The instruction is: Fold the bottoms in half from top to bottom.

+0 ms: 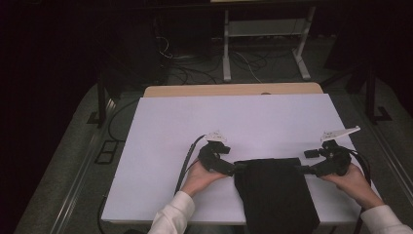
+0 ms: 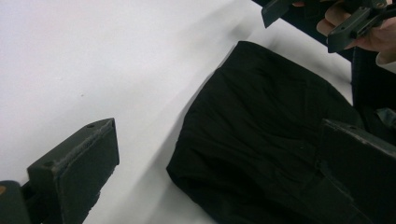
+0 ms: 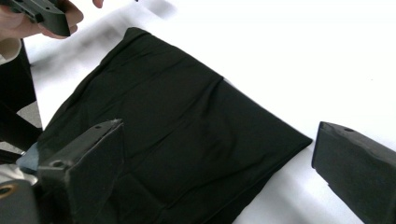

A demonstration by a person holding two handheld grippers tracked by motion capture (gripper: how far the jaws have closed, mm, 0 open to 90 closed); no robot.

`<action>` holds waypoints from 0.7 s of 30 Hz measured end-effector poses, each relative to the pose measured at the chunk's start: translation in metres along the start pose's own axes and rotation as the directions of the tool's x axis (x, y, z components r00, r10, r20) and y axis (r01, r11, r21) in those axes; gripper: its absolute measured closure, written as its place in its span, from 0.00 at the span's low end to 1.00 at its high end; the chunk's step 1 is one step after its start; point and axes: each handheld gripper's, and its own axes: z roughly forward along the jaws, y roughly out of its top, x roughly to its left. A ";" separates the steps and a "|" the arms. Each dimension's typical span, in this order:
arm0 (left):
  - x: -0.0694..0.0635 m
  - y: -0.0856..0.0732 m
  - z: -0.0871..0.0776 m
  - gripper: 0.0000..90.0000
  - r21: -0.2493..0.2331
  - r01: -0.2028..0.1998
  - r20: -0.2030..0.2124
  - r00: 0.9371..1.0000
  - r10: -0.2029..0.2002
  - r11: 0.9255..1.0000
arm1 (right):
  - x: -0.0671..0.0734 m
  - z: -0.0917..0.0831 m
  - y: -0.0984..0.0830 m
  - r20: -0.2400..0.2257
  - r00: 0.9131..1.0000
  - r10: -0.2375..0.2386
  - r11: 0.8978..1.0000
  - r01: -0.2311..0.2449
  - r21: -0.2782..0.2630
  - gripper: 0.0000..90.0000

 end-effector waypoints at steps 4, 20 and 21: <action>0.003 -0.001 0.003 0.00 0.009 0.013 0.007 1.000 -0.013 1.000 | -0.007 0.003 0.001 0.008 1.000 0.012 1.000 -0.012 -0.001 0.05; 0.009 -0.004 0.010 0.06 0.011 0.024 0.016 1.000 -0.024 1.000 | -0.030 0.007 0.000 0.042 0.998 0.053 0.999 -0.053 0.001 0.09; 0.009 -0.004 0.011 0.07 0.015 0.026 0.015 1.000 -0.026 1.000 | -0.031 0.007 0.000 0.042 0.998 0.055 0.999 -0.055 0.000 0.09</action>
